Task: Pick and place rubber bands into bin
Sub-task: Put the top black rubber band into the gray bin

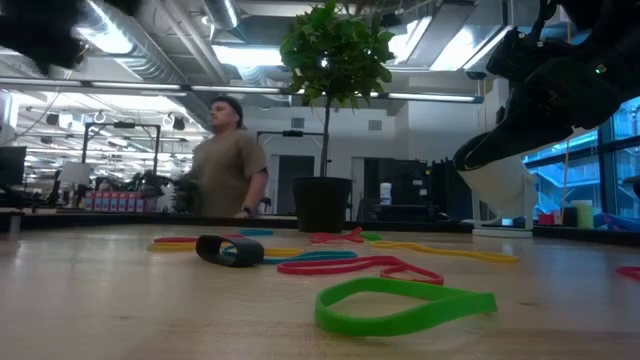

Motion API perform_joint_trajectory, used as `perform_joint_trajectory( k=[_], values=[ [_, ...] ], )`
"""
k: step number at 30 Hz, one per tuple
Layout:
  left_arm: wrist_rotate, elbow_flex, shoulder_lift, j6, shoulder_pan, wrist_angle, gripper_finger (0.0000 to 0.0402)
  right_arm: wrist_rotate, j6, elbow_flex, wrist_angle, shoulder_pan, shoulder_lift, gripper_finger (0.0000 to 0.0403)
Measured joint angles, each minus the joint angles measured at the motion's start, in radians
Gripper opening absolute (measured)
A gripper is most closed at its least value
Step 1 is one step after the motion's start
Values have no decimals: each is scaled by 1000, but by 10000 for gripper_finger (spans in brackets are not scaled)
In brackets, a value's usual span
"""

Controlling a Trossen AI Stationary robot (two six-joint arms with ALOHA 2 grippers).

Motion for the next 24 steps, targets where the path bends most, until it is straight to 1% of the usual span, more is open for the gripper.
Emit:
perform_joint_trajectory(
  k=[7,10,12,16,18,22,24],
  values=[
    [-2,0,28,-410,-272,2,3,0,1,0,2,0,0,94],
    [-4,0,57,-590,-362,3,2,0,1,0,4,0,0,94],
    [-4,0,83,-675,-411,5,2,0,1,0,7,0,0,94],
    [-58,0,154,-741,-488,4,3,0,1,0,11,0,0,94],
    [-68,0,199,-773,-512,4,2,0,3,0,11,0,0,94],
    [-18,0,297,-826,-536,4,2,0,5,0,11,0,0,94],
    [17,0,337,-834,-537,6,8,0,7,0,11,0,0,94]
  ],
)
